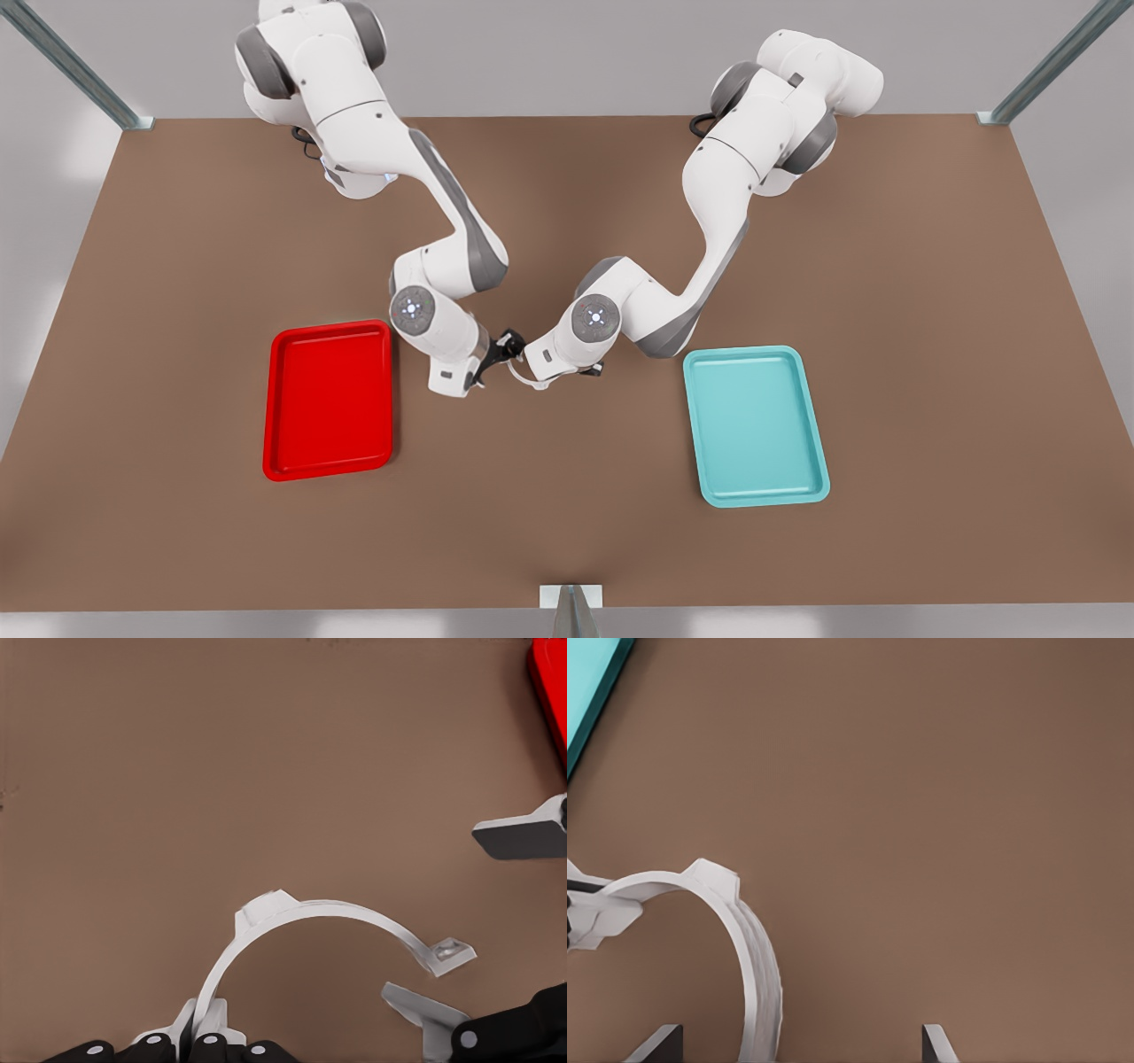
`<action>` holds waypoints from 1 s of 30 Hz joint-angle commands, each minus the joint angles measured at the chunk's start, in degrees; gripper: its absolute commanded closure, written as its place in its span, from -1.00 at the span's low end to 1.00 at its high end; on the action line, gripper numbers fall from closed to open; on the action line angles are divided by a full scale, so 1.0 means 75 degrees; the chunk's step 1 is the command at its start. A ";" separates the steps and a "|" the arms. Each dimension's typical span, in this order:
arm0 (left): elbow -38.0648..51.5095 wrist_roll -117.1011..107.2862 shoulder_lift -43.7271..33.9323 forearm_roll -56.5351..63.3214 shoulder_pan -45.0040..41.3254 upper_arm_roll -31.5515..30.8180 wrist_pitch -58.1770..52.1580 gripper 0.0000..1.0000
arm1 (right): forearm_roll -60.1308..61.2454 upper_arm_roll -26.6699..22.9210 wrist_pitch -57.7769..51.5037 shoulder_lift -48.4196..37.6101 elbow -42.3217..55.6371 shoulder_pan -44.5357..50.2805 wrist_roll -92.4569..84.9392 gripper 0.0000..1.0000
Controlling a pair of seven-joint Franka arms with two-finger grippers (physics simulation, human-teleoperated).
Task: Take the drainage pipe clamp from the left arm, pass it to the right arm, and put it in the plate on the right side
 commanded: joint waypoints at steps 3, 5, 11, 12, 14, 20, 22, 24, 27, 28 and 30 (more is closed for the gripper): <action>-0.0008 -0.0846 -0.0002 -0.0028 0.0000 -0.0018 0.0005 0.57 | 0.0084 0.0070 0.0271 0.0137 0.0076 -0.0024 -0.0064 -1.00; -0.0008 -0.0846 0.0021 -0.0028 -0.0011 -0.0030 0.0017 0.57 | 0.0096 0.0093 0.0271 0.0196 0.0122 -0.0024 -0.0064 -1.00; -0.0008 -0.0846 -0.0002 -0.0028 -0.0011 -0.0030 0.0005 0.57 | 0.0096 0.0175 0.0271 0.0583 0.0404 -0.0048 -0.0064 -1.00; 0.0004 -0.0835 -0.0002 -0.0028 0.0000 -0.0030 -0.0007 0.57 | 0.0096 0.0175 0.0271 0.0583 0.0404 -0.0048 -0.0064 -1.00; 0.0004 -0.0835 -0.0002 -0.0028 0.0000 -0.0030 -0.0007 0.57 | 0.0108 0.0175 0.0271 0.0583 0.0392 -0.0059 -0.0064 -0.52; 0.0004 -0.0788 0.0033 -0.0192 0.0035 -0.0030 0.0017 -0.94 | 0.0108 0.0175 0.0260 0.0594 0.0486 -0.0095 -0.0251 0.57; 0.0004 -0.0800 0.0045 -0.0204 0.0082 -0.0030 0.0075 -1.00 | 0.0096 0.0175 0.0260 0.0594 0.0498 -0.0106 -0.0263 0.57; 0.0004 -0.0753 -0.0002 -0.0310 0.0234 -0.0030 -0.0065 -1.00 | 0.0108 0.0175 0.0178 0.0583 0.0685 -0.0048 -0.0205 0.57; 0.0062 -0.0144 -0.0213 -0.0298 0.0808 -0.0042 -0.1002 -1.00 | 0.0108 0.0175 0.0166 0.0606 0.0732 -0.0071 -0.0216 0.57; 0.0097 -0.0096 -0.0318 -0.0298 0.1054 -0.0042 -0.1307 -1.00 | 0.0096 0.0175 0.0166 0.0606 0.0732 -0.0071 -0.0216 0.57; 0.0601 -0.0120 -0.0342 -0.0333 0.1499 -0.0042 -0.2361 -1.00 | 0.0096 0.0175 0.0166 0.0606 0.0732 -0.0095 -0.0251 0.57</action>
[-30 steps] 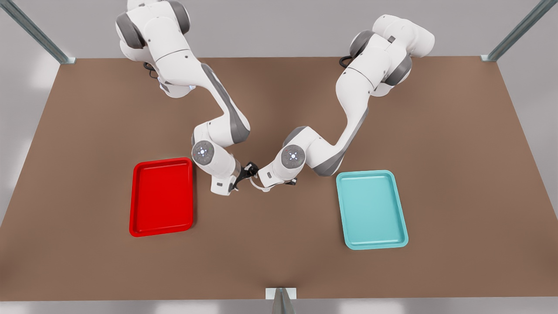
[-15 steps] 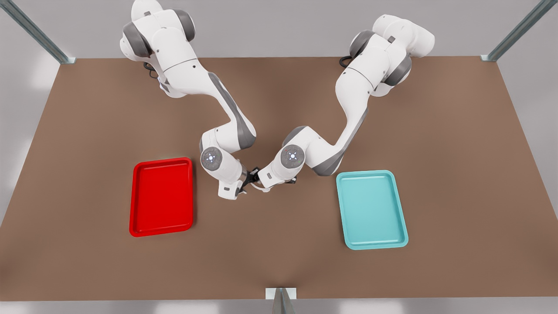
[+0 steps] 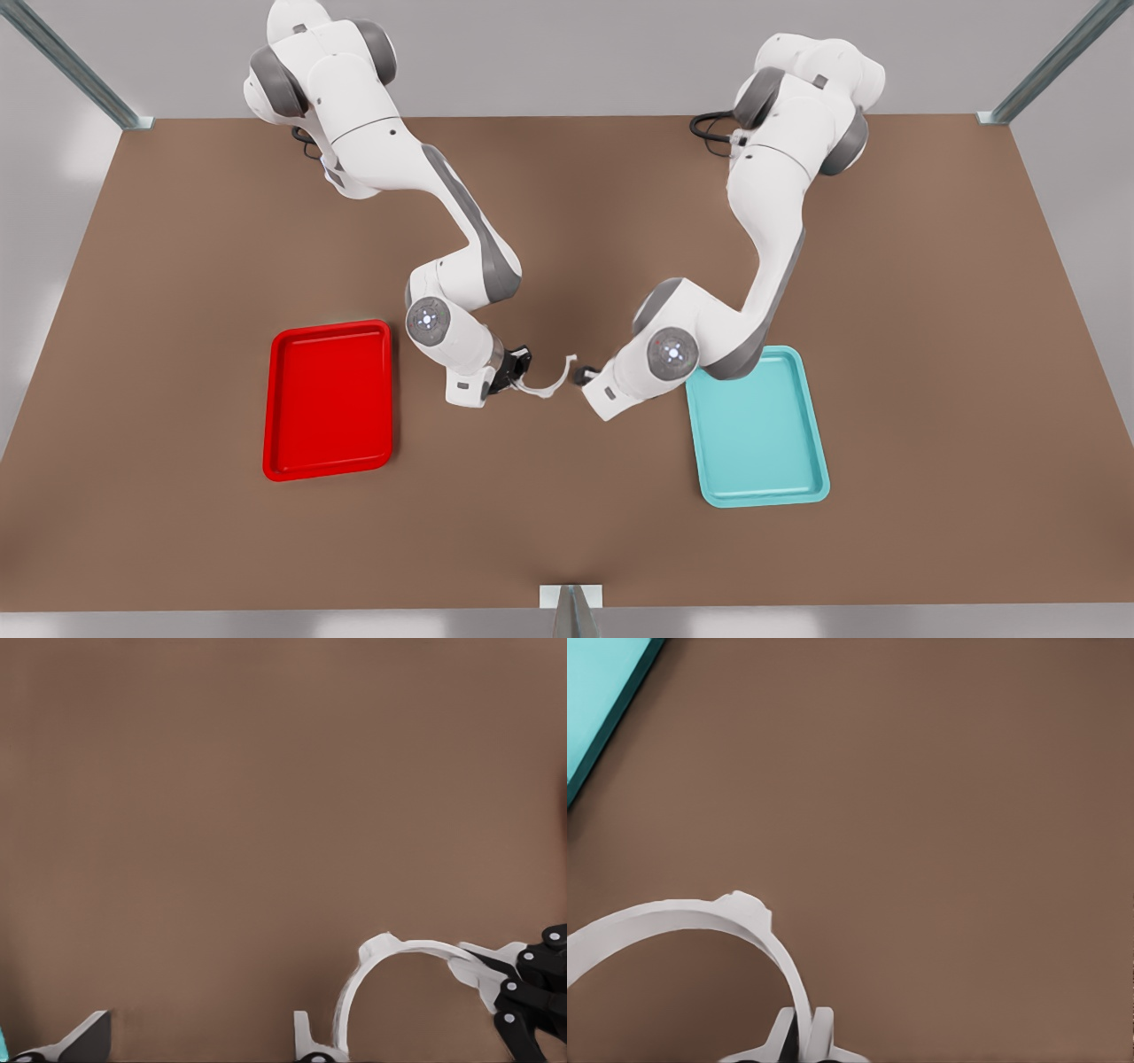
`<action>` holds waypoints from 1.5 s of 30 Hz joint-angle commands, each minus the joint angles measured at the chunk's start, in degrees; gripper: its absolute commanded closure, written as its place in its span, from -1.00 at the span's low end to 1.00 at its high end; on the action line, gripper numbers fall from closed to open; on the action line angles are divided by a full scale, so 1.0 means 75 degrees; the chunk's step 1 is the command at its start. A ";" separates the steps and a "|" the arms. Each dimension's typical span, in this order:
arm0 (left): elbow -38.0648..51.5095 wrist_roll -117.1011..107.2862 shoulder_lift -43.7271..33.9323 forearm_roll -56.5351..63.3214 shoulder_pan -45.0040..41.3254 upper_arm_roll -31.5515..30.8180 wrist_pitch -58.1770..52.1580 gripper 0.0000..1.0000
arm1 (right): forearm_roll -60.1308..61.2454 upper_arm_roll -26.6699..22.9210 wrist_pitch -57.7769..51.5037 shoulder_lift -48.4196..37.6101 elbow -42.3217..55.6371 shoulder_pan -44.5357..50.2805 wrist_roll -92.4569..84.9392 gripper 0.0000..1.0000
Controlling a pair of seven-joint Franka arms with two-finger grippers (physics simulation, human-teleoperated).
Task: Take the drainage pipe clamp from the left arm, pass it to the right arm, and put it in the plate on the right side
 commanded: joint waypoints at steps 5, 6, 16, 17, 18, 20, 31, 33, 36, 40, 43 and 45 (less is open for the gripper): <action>0.0275 0.1673 -0.1577 0.0991 0.3062 -0.0009 -0.4014 -1.00 | -0.0085 -0.0024 -0.0154 -0.0137 -0.0463 -0.0349 -0.0355 0.57; 0.0275 0.1697 -0.1683 0.1144 0.3097 0.0014 -0.4249 -1.00 | -0.0108 -0.0048 -0.0236 -0.0196 -0.0557 -0.0442 -0.0578 0.57; -0.3487 0.2143 -0.4050 0.0676 0.2324 0.0459 -0.2151 -1.00 | -0.3003 -0.0516 -0.1209 -0.0466 -0.0814 -0.2915 -0.2734 0.57; -0.3487 0.1955 -0.4050 0.0699 0.2300 0.0447 -0.2175 -1.00 | -0.3061 -0.0505 -0.0975 -0.0336 -0.0803 -0.3149 -0.2804 0.57; -0.3487 0.1955 -0.4050 0.0687 0.2394 0.0459 -0.2151 -1.00 | -0.3050 -0.0505 -0.0740 -0.0196 -0.0803 -0.3208 -0.2852 0.57; -0.3487 0.1955 -0.4050 0.0723 0.2394 0.0459 -0.2104 -1.00 | -0.3050 -0.0505 -0.0447 -0.0079 -0.0838 -0.3430 -0.3144 0.57; -0.3511 0.1955 -0.4015 0.0723 0.2523 0.0459 -0.1929 -1.00 | -0.3132 -0.0505 -0.0259 -0.0043 -0.1049 -0.3806 -0.3613 -1.00; -0.3511 0.1955 -0.3980 0.0723 0.2523 0.0459 -0.1929 -1.00 | -0.3026 -0.0481 -0.1160 -0.0195 -0.0674 -0.3794 -0.3531 -1.00; -0.3475 0.1966 -0.3991 0.0711 0.2523 0.0459 -0.1987 -1.00 | -0.3061 -0.0516 -0.4688 -0.0512 0.0931 -0.3665 -0.1949 -1.00; -0.3475 0.2060 -0.3980 0.0523 0.2523 0.0459 -0.2491 -1.00 | -0.3765 -0.0528 -0.6504 -0.2223 0.1072 -0.3583 0.0078 -1.00; -0.3452 0.2060 -0.4003 0.0535 0.2535 0.0483 -0.2503 -1.00 | -0.3671 -0.0551 -0.7267 -0.3090 0.0991 -0.3489 0.1754 -1.00; -0.3452 0.2060 -0.4038 0.0535 0.2535 0.0471 -0.2573 -1.00 | -0.3799 -0.0587 -0.7220 -0.3406 0.1013 -0.3513 0.1754 -1.00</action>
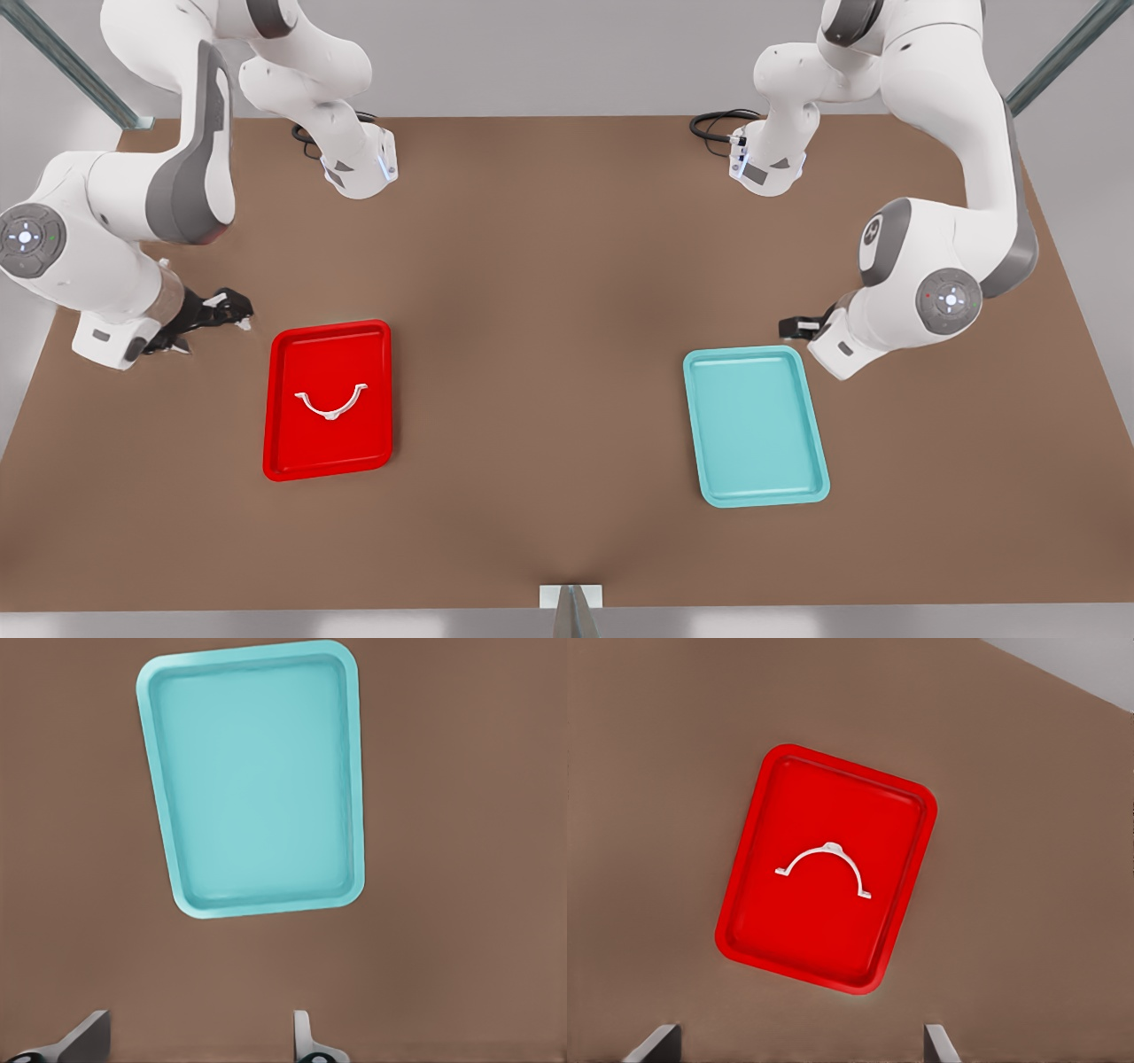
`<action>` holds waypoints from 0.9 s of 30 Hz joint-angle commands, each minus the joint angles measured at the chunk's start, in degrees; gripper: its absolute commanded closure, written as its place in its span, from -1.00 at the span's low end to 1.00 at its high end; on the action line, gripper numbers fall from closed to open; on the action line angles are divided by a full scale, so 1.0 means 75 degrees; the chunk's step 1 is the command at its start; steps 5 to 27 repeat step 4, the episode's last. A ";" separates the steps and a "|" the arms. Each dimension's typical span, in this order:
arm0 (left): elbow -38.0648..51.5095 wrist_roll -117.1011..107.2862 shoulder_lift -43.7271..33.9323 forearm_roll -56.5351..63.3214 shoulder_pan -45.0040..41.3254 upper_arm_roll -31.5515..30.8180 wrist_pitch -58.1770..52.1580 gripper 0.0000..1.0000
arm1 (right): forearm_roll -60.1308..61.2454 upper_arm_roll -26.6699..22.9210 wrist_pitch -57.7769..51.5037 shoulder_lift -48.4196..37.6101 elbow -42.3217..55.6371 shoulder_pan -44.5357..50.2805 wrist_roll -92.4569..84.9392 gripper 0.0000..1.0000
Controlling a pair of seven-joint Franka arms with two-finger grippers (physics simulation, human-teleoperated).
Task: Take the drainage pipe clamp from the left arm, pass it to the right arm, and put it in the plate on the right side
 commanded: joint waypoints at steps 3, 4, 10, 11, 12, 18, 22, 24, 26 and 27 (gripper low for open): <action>0.0434 0.0220 0.0006 -0.0060 -0.0045 -0.0015 -0.0740 -1.00 | -0.0115 0.0000 -0.1345 -0.0431 -0.0206 0.0054 0.2654 -1.00; 0.0704 0.0208 -0.0006 -0.0037 -0.0092 -0.0027 -0.1315 -1.00 | -0.0115 0.0012 -0.1310 -0.0431 -0.0217 0.0066 0.2677 -1.00; 0.0704 0.0208 -0.0006 -0.0037 -0.0092 -0.0027 -0.1315 -1.00 | -0.0115 0.0012 -0.1310 -0.0431 -0.0217 0.0066 0.2677 -1.00; 0.0704 0.0208 -0.0006 -0.0037 -0.0092 -0.0027 -0.1315 -1.00 | -0.0115 0.0012 -0.1310 -0.0431 -0.0217 0.0066 0.2677 -1.00; 0.0704 0.0208 -0.0006 -0.0037 -0.0092 -0.0027 -0.1315 -1.00 | -0.0115 0.0012 -0.1310 -0.0431 -0.0217 0.0066 0.2677 -1.00; 0.0704 0.0208 -0.0006 -0.0037 -0.0092 -0.0027 -0.1315 -1.00 | -0.0115 0.0012 -0.1310 -0.0431 -0.0217 0.0066 0.2677 -1.00; 0.0704 0.0208 -0.0006 -0.0037 -0.0092 -0.0027 -0.1315 -1.00 | -0.0115 0.0012 -0.1310 -0.0431 -0.0217 0.0066 0.2677 -1.00; 0.0704 0.0208 -0.0006 -0.0037 -0.0092 -0.0027 -0.1315 -1.00 | -0.0115 0.0012 -0.1310 -0.0431 -0.0217 0.0066 0.2677 -1.00; 0.0704 0.0208 -0.0006 -0.0037 -0.0092 -0.0027 -0.1315 -1.00 | -0.0115 0.0012 -0.1310 -0.0431 -0.0217 0.0066 0.2677 -1.00; 0.0704 0.0208 -0.0006 -0.0037 -0.0092 -0.0027 -0.1315 -1.00 | -0.0115 0.0012 -0.1310 -0.0431 -0.0217 0.0066 0.2677 -1.00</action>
